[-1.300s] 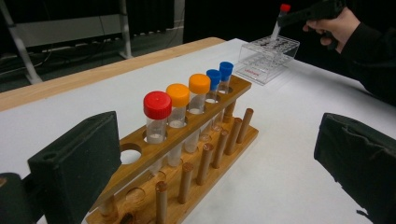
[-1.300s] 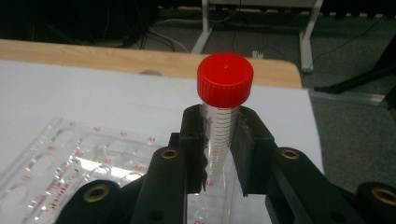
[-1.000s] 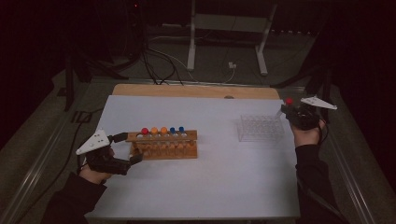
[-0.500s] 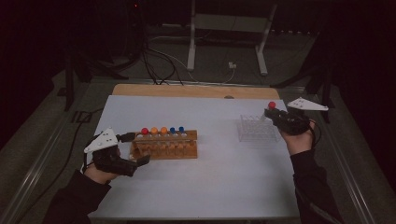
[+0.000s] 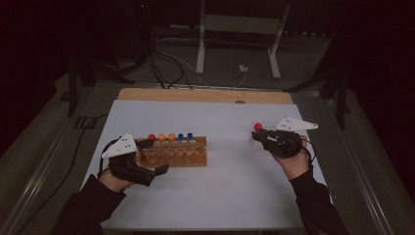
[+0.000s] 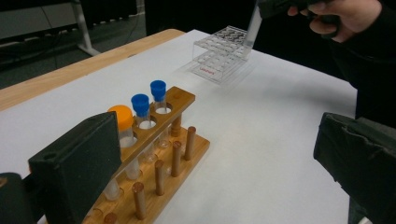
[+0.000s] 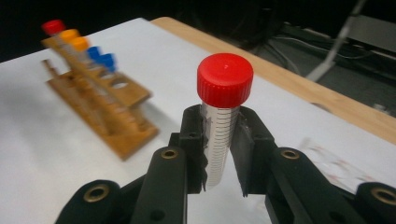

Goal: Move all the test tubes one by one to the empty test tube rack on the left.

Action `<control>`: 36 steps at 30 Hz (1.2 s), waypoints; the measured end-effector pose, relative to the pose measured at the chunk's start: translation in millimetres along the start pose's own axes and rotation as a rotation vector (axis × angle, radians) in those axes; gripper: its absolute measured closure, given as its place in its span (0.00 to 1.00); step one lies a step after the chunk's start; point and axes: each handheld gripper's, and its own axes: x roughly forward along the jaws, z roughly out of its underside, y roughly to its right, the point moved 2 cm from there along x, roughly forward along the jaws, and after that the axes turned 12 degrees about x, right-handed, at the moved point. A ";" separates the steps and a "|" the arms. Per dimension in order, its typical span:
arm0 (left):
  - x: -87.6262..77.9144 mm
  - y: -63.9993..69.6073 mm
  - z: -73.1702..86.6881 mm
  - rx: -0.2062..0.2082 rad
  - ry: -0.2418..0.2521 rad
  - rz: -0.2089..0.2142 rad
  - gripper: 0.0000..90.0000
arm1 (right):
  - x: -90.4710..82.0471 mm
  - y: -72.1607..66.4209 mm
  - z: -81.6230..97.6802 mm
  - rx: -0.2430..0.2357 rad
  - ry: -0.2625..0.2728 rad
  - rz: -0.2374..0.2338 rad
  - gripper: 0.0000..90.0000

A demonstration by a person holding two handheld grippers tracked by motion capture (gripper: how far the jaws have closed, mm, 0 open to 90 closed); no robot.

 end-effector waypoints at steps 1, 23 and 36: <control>0.9 0.8 -1.1 0.001 0.003 -0.002 0.02 | 1.1 -4.7 1.4 -0.005 -0.004 -0.011 0.84; 49.6 28.2 -18.1 0.062 -0.010 0.106 0.08 | 45.5 -93.1 34.4 -0.143 -0.133 -0.233 0.84; 76.5 37.9 -30.6 0.089 0.018 0.162 0.37 | 50.4 -108.4 38.7 -0.150 -0.150 -0.286 0.84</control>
